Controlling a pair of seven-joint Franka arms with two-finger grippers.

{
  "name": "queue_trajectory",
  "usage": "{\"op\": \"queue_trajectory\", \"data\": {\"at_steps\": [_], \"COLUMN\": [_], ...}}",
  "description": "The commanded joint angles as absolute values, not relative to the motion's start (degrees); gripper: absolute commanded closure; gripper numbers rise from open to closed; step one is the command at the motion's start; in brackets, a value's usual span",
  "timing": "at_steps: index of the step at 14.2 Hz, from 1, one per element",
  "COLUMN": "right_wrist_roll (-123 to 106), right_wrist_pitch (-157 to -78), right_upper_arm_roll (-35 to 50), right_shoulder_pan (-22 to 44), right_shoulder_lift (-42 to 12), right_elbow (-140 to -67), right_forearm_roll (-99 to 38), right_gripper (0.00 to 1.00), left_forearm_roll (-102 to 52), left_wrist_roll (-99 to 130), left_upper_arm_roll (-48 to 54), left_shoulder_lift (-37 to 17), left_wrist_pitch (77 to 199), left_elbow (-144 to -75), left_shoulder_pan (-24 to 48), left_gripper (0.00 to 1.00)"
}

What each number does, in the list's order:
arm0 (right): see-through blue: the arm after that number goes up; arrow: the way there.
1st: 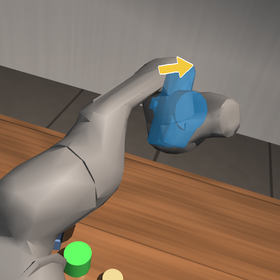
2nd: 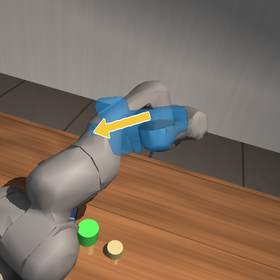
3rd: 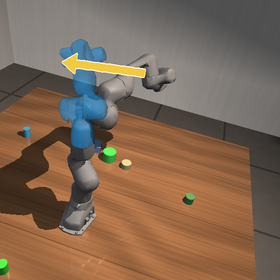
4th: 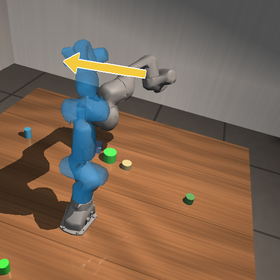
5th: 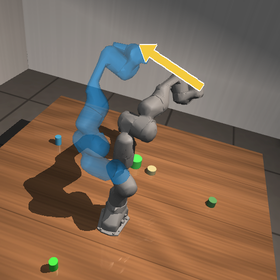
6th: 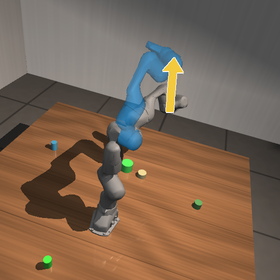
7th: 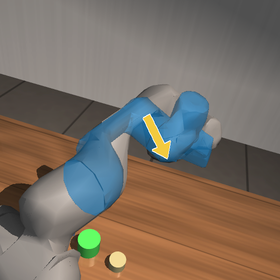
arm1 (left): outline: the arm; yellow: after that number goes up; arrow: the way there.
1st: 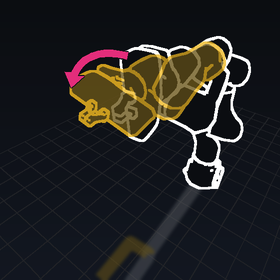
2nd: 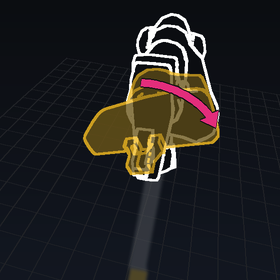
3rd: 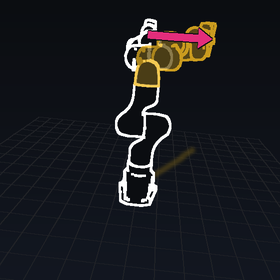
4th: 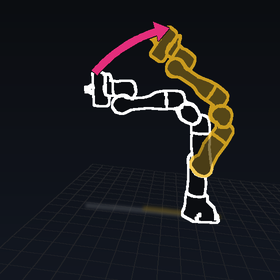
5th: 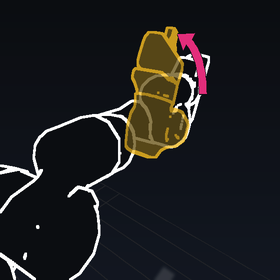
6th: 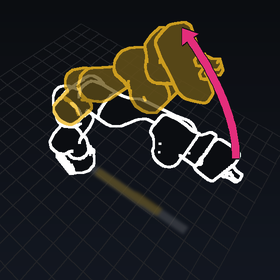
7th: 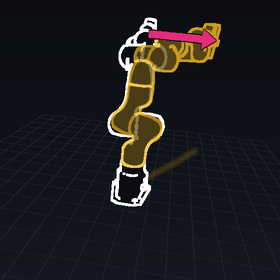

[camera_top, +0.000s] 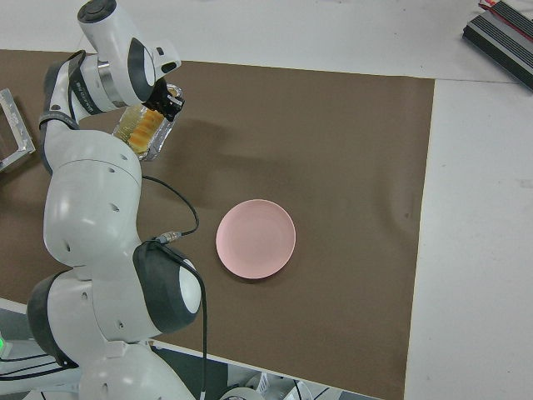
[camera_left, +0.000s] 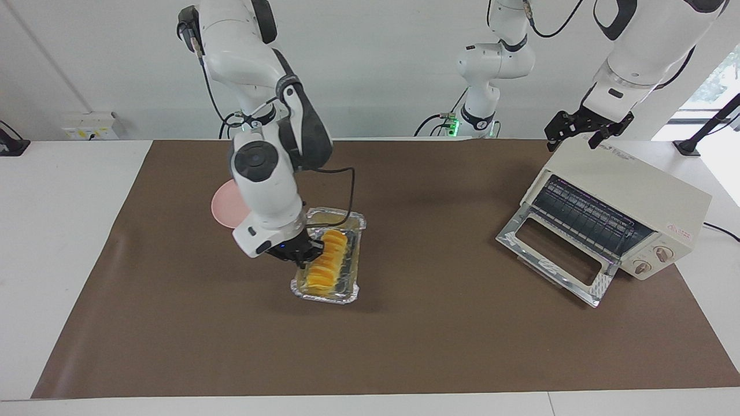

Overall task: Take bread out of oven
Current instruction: 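Drag the foil tray with the right gripper toward the pink plate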

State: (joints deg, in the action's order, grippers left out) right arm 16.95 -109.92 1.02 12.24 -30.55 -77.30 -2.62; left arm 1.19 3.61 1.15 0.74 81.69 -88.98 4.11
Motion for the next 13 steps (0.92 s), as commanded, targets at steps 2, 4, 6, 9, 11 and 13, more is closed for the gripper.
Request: {"op": "queue_trajectory", "data": {"at_steps": [2,4,6,9,11,13], "right_wrist_roll": [5.30,1.25,-2.10,-5.87,-6.24,-6.24], "right_wrist_pitch": [-112.13,-114.77,-117.85,-121.98,-123.30,-124.36], "right_upper_arm_roll": [1.85,1.93,1.93,1.85,1.93,1.93], "right_shoulder_pan": [5.29,2.21,0.62,-1.48,-1.76,-1.76], "right_shoulder_lift": [-30.76,-31.55,-33.04,-33.49,-34.19,-34.45], "right_elbow": [-79.61,-81.29,-82.17,-85.07,-85.17,-85.17], "right_forearm_roll": [-4.31,-4.39,-4.48,-4.57,-5.27,-5.71], "right_gripper": [1.00,1.00,1.00,1.00,1.00,1.00], "left_forearm_roll": [0.35,0.35,0.35,0.35,0.35,0.35], "left_wrist_roll": [3.43,3.43,3.43,3.43,3.43,3.43], "left_upper_arm_roll": [1.41,1.32,1.41,1.41,1.41,1.32], "left_shoulder_lift": [2.46,2.46,2.46,2.46,2.46,2.46], "left_wrist_pitch": [83.06,83.06,83.06,83.06,83.06,83.06], "left_elbow": [-91.14,-91.14,-91.14,-91.14,-91.14,-91.14], "left_shoulder_pan": [3.43,3.43,3.43,3.43,3.43,3.43], "left_gripper": [0.00,0.00,0.00,0.00,0.00,0.00]}}
